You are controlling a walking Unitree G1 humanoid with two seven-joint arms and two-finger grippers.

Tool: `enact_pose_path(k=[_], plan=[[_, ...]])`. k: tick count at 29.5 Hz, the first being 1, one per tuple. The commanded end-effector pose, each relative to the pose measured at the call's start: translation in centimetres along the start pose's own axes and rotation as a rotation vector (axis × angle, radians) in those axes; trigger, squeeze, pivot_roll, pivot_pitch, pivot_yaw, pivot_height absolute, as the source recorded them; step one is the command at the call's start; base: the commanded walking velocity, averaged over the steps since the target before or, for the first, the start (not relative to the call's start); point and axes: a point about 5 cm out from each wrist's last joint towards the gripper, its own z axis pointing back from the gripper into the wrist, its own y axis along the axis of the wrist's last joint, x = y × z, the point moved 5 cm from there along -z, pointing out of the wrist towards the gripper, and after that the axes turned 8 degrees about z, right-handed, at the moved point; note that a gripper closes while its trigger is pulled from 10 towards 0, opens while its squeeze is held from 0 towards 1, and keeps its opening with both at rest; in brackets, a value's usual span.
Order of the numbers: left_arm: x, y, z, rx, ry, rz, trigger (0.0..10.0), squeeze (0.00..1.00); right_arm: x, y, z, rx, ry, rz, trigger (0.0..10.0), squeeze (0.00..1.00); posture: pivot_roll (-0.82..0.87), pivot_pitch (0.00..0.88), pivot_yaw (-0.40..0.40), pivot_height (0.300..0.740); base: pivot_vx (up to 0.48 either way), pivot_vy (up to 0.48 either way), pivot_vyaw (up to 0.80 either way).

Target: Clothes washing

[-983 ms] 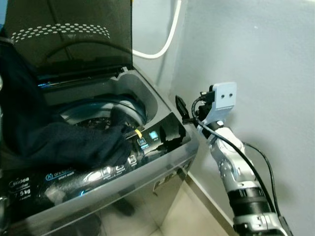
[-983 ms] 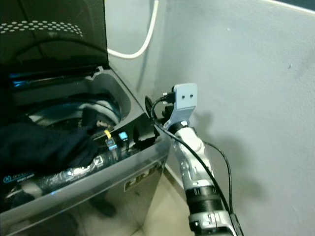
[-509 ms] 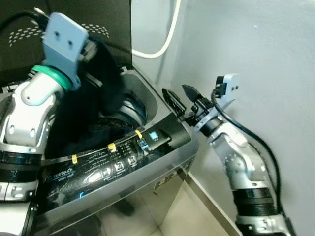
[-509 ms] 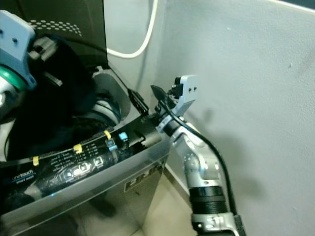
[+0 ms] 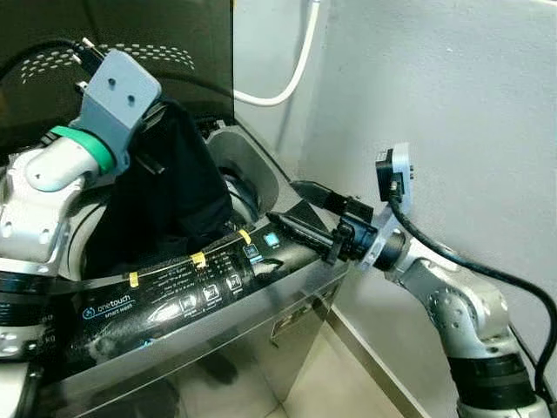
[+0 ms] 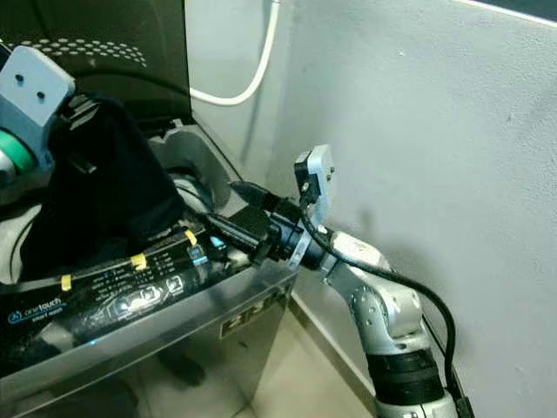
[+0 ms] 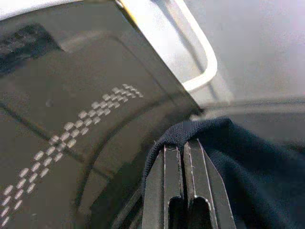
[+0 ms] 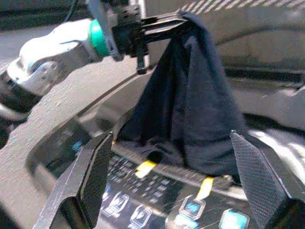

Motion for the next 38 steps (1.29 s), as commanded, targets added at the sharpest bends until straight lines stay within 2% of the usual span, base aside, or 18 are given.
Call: enact_pose_path(k=[1, 4, 5, 13, 15, 16, 21, 24, 25, 28, 29, 30, 32, 33, 34, 36, 37, 38], plan=[[0.9, -0.4, 0.1, -0.033, -0.051, -0.028, 10.0, 0.00, -0.6, -0.2, 0.1, -0.021, 0.031, 0.000, 10.0, 0.00, 0.04, 0.055, -0.012, 0.740, 0.000, 0.000, 0.00], [1.6, -0.9, 0.4, -0.060, -0.099, -0.024, 10.0, 0.00, -1.1, -1.1, 0.0, -0.070, 0.053, -0.008, 10.0, 0.00, 0.04, 0.052, -0.012, 0.740, 0.000, 0.000, 0.00], [2.0, -0.9, 0.5, -0.056, -0.123, 0.018, 10.0, 1.00, -1.2, -1.5, 0.0, -0.092, 0.056, -0.004, 10.0, 0.00, 0.04, 0.054, -0.012, 0.740, 0.000, 0.000, 0.00], [2.5, -0.4, 0.5, -0.027, -0.166, 0.083, 10.0, 1.00, -1.3, -1.9, 0.1, -0.119, 0.064, 0.000, 10.0, 0.00, 0.04, 0.058, -0.013, 0.740, 0.000, 0.000, 0.00], [1.4, 0.2, 0.5, 0.003, -0.091, 0.073, 10.0, 1.00, -1.2, -1.9, 0.2, -0.122, 0.053, 0.000, 10.0, 0.00, 0.04, 0.060, -0.014, 0.740, 0.000, 0.000, 0.00], [1.1, 0.4, 0.5, 0.007, -0.075, 0.079, 10.0, 0.00, -1.2, -1.9, 0.2, -0.124, 0.050, 0.000, 10.0, 0.00, 0.04, 0.060, -0.014, 0.740, 0.000, 0.000, 0.00], [1.3, 0.7, 0.6, 0.002, -0.114, 0.112, 10.0, 0.00, -1.1, -2.0, 0.3, -0.133, 0.044, 0.002, 10.0, 0.00, 0.04, 0.061, -0.011, 0.740, 0.000, 0.000, 0.00], [0.9, 1.3, 0.6, 0.035, -0.082, 0.114, 10.0, 0.00, -0.4, -2.2, 0.3, -0.143, -0.002, 0.026, 10.0, 0.00, 0.04, 0.062, -0.011, 0.740, 0.000, 0.000, 0.00], [-0.1, 1.9, 0.5, 0.076, -0.008, 0.105, 10.0, 0.00, 0.2, -2.4, 0.2, -0.150, -0.045, 0.044, 10.0, 0.00, 0.04, 0.062, -0.011, 0.740, 0.000, 0.000, 0.00], [-1.1, 2.3, 0.5, 0.107, 0.064, 0.104, 10.0, 0.00, 0.7, -2.5, 0.2, -0.154, -0.077, 0.057, 10.0, 0.00, 0.04, 0.064, -0.010, 0.740, 0.000, 0.000, 0.00], [-2.7, 2.6, 0.6, 0.132, 0.170, 0.163, 10.0, 0.00, 2.0, -2.7, 0.2, -0.157, -0.161, 0.065, 10.0, 0.00, 0.04, 0.065, -0.005, 0.740, 0.000, 0.000, 0.00], [-3.3, 2.3, 0.6, 0.124, 0.216, 0.233, 10.0, 0.00, 3.2, -2.6, 0.3, -0.150, -0.245, 0.082, 10.0, 0.00, 0.04, 0.066, 0.000, 0.740, 0.000, 0.000, 0.00], [-3.3, 2.3, 0.6, 0.124, 0.216, 0.233, 10.0, 0.00, 3.2, -2.6, 0.3, -0.150, -0.245, 0.082, 10.0, 0.00, 0.04, 0.066, 0.000, 0.740, 0.000, 0.000, 0.00], [-2.9, 2.0, 0.6, 0.117, 0.225, 0.311, 10.0, 0.00, 4.4, -2.5, 0.4, -0.134, -0.342, 0.088, 10.0, 0.00, 0.05, 0.066, 0.004, 0.740, 0.000, 0.000, 0.00], [-2.9, 2.0, 0.6, 0.117, 0.225, 0.311, 10.0, 0.00, 4.4, -2.5, 0.4, -0.134, -0.342, 0.088, 10.0, 0.00, 0.05, 0.066, 0.004, 0.740, 0.000, 0.000, 0.00], [-0.3, 0.6, 0.4, 0.060, 0.215, 0.434, 10.0, 0.00, 6.5, -2.4, 1.0, -0.113, -0.535, 0.104, 10.0, 0.00, 0.04, 0.065, 0.009, 0.740, 0.000, 0.000, 0.00], [0.6, -0.2, 0.5, 0.030, 0.250, 0.438, 10.0, 0.00, 7.1, -2.5, 1.2, -0.107, -0.601, 0.121, 10.0, 0.00, 0.04, 0.065, 0.009, 0.740, 0.000, 0.000, 0.00], [0.6, -0.2, 0.5, 0.030, 0.250, 0.438, 10.0, 0.00, 7.1, -2.5, 1.2, -0.107, -0.601, 0.121, 10.0, 0.00, 0.04, 0.065, 0.009, 0.740, 0.000, 0.000, 0.00]])
